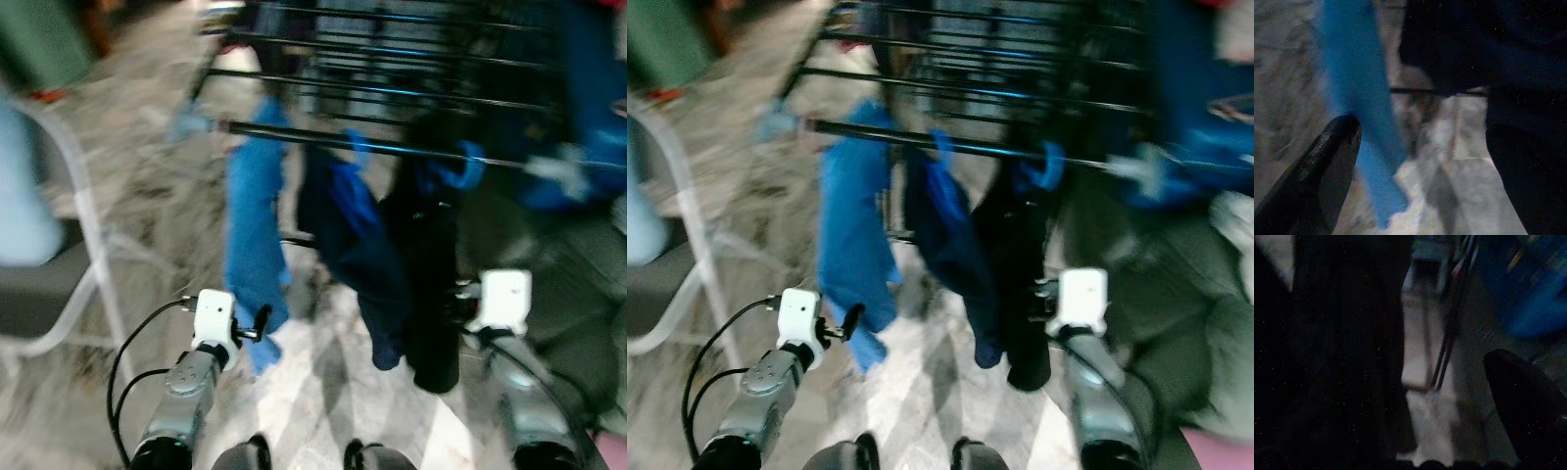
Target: Hang hanger
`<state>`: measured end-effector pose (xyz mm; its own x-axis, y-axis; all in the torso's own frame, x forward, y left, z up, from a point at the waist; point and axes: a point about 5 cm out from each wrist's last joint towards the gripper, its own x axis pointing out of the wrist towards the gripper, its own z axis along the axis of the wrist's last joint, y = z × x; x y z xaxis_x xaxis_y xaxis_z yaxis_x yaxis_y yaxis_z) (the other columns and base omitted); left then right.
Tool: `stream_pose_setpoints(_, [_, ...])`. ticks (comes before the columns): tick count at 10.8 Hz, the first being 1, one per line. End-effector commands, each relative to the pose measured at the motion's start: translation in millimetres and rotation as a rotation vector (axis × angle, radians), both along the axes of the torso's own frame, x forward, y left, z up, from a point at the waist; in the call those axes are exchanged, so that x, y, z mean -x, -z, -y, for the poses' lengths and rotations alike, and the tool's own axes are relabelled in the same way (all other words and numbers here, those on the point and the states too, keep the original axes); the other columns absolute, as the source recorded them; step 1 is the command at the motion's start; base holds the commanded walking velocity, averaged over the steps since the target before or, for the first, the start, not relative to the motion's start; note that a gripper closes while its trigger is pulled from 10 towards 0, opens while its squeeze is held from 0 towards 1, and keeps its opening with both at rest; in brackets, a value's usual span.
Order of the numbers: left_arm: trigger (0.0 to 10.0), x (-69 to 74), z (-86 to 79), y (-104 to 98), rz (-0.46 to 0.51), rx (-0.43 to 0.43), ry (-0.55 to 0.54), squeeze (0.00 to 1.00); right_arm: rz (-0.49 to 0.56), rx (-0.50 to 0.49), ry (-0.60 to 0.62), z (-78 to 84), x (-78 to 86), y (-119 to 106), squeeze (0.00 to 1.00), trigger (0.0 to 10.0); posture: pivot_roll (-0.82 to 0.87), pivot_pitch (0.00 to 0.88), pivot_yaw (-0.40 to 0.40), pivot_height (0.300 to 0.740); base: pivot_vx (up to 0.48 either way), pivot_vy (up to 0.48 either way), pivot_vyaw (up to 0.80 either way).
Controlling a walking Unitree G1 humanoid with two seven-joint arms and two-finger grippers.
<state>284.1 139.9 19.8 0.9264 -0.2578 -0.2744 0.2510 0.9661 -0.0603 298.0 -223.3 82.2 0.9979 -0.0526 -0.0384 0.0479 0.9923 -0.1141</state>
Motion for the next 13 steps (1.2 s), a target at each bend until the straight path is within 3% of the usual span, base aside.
stream_pose_setpoints(1, [10.0,4.6,-3.2,6,-0.02,-0.017,-0.004,0.0,0.045,0.002,-0.017,-4.8,-4.4,-10,0.0,10.0,-0.13,0.15,0.038,0.74,0.0,0.0,0.0])
stream_pose_setpoints(2, [10.0,5.0,-3.1,8,-0.022,-0.018,-0.005,0.0,0.063,-0.008,-0.006,-6.2,-1.6,-17,1.0,10.0,-0.13,0.148,0.033,0.74,0.0,0.0,0.0])
stream_pose_setpoints(10, [10.0,6.9,-7.7,15,-0.045,-0.046,-0.056,0.0,0.022,-0.021,-0.045,-14.0,13.8,-8,1.0,10.0,-0.14,0.151,0.029,0.74,0.0,0.0,0.0])
stream_pose_setpoints(13, [10.0,5.1,-6.8,15,-0.054,-0.055,-0.057,0.0,0.01,-0.019,-0.026,-11.5,17.2,-6,1.0,10.0,-0.14,0.151,0.032,0.74,-0.283,0.0,0.0])
